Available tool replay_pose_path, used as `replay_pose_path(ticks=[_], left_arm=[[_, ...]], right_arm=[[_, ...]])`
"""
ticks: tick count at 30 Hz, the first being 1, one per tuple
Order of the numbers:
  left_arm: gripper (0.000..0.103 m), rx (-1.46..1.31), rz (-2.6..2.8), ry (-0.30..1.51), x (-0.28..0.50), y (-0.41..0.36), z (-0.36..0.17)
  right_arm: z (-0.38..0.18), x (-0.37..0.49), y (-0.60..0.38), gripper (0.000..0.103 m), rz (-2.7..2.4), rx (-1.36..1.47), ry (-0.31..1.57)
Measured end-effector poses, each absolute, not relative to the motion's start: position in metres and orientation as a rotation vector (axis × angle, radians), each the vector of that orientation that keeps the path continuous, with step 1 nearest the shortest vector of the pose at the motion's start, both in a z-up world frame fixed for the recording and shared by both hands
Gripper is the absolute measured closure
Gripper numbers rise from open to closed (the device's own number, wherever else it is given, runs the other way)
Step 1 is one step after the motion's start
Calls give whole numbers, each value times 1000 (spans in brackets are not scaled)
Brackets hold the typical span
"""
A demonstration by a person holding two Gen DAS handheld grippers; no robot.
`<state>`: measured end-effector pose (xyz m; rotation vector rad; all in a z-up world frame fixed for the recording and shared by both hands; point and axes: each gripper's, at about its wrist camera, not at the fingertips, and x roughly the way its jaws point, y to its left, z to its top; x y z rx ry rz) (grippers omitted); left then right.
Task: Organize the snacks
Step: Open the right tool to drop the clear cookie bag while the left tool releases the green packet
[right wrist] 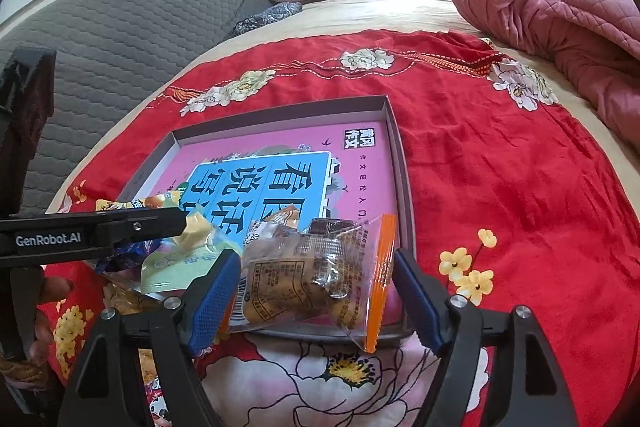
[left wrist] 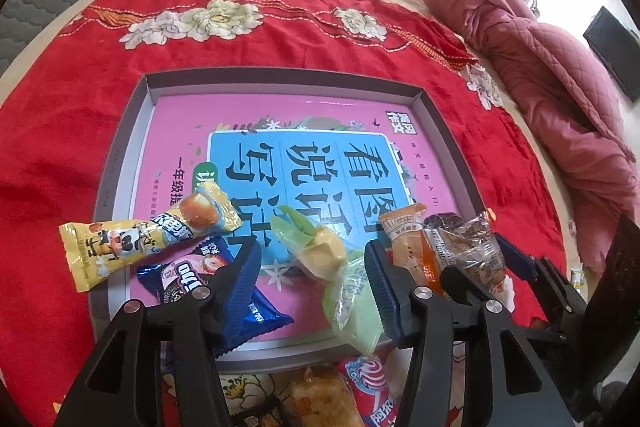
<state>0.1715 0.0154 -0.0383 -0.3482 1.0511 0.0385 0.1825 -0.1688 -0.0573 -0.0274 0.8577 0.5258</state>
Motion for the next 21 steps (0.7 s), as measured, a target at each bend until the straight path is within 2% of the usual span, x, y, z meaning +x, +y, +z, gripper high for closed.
replay_pose_path(ticks=[2, 21], left_arm=[[43, -351, 36, 1047, 170, 15, -36], [42, -381, 36, 995, 145, 29, -6]], right_arm=[[-57, 182, -169, 26, 524, -29, 853], [-42, 181, -178, 24, 531, 26, 798]])
